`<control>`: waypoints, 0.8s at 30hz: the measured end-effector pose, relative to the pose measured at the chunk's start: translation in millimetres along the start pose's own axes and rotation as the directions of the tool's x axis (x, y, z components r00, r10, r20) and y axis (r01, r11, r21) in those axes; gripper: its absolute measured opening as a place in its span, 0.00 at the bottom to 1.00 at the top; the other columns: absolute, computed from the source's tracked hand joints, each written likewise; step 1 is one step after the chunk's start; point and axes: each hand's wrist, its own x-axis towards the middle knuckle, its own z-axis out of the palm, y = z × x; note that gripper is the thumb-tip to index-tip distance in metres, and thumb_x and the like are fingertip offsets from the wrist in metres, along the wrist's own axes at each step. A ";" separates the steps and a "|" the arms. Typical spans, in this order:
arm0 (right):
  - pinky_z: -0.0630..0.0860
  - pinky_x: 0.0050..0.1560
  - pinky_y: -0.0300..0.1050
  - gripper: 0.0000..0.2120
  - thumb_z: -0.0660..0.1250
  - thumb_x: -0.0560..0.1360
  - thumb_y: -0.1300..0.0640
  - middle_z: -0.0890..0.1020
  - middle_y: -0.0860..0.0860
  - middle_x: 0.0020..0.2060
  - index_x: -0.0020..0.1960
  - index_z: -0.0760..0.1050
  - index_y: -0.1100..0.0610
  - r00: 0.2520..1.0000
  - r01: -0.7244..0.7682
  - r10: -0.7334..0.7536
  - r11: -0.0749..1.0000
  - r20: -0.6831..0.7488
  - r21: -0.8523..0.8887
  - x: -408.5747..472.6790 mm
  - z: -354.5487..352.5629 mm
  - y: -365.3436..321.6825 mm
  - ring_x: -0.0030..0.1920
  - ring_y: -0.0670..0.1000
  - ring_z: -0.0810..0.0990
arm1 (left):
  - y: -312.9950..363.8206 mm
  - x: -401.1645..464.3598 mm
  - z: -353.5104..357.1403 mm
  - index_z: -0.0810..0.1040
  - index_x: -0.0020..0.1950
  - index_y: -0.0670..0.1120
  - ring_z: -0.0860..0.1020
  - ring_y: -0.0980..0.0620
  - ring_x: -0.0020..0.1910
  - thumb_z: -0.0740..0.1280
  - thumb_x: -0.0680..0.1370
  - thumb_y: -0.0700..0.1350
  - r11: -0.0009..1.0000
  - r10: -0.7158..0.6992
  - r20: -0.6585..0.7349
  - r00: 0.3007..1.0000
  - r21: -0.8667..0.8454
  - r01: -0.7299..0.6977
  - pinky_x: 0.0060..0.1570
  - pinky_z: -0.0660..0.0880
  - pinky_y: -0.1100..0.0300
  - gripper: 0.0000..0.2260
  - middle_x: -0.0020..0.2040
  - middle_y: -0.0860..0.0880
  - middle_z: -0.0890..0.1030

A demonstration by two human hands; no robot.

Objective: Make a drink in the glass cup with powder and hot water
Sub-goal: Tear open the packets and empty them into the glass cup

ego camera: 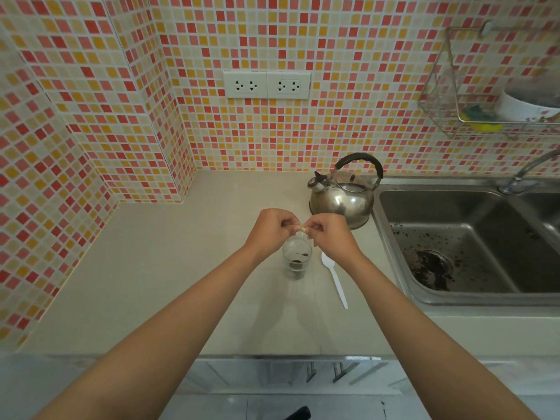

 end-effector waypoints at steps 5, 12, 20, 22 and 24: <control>0.78 0.41 0.51 0.06 0.68 0.74 0.60 0.82 0.60 0.38 0.47 0.83 0.59 0.994 0.067 -0.056 0.991 0.096 -0.115 -3.0 -4.0 -1.9 0.38 0.55 0.78 | -0.6 0.6 -0.9 0.84 0.42 0.44 0.79 0.54 0.39 0.71 0.73 0.38 0.998 0.027 0.077 0.997 0.046 -0.030 0.44 0.76 0.61 0.03 0.39 0.47 0.83; 0.69 0.26 0.30 0.05 0.68 0.73 0.63 0.79 0.54 0.28 0.40 0.81 0.62 0.997 -0.073 0.075 0.994 -0.027 0.083 -5.0 -6.9 -2.7 0.23 0.45 0.75 | -3.9 -7.9 5.7 0.77 0.54 0.43 0.81 0.53 0.41 0.75 0.70 0.45 0.936 -0.209 0.126 0.970 -0.261 0.236 0.49 0.75 0.61 0.16 0.40 0.47 0.82; 0.69 0.23 0.33 0.06 0.68 0.75 0.63 0.79 0.51 0.24 0.41 0.81 0.63 0.974 -0.212 0.227 0.913 -0.001 0.350 -10.4 -0.3 -2.2 0.23 0.45 0.77 | -10.2 -20.2 1.2 0.78 0.44 0.42 0.79 0.53 0.34 0.67 0.76 0.37 0.783 -0.342 0.153 0.927 -0.500 0.371 0.41 0.76 0.62 0.02 0.37 0.47 0.80; 0.68 0.23 0.34 0.06 0.66 0.75 0.63 0.80 0.55 0.30 0.43 0.81 0.64 0.967 -0.242 0.253 0.895 0.021 0.374 -9.9 3.5 -4.1 0.27 0.50 0.79 | -10.6 -20.1 -3.1 0.78 0.44 0.42 0.78 0.53 0.34 0.67 0.76 0.37 0.793 -0.342 0.123 0.932 -0.493 0.357 0.40 0.75 0.63 0.02 0.37 0.47 0.79; 0.67 0.23 0.33 0.07 0.66 0.75 0.63 0.80 0.55 0.32 0.41 0.81 0.63 0.967 -0.243 0.255 0.895 0.017 0.375 -9.7 6.5 -5.8 0.29 0.52 0.79 | -12.7 -20.2 -8.0 0.78 0.45 0.42 0.76 0.53 0.33 0.67 0.76 0.36 0.821 -0.331 0.092 0.939 -0.463 0.335 0.40 0.74 0.63 0.02 0.36 0.48 0.78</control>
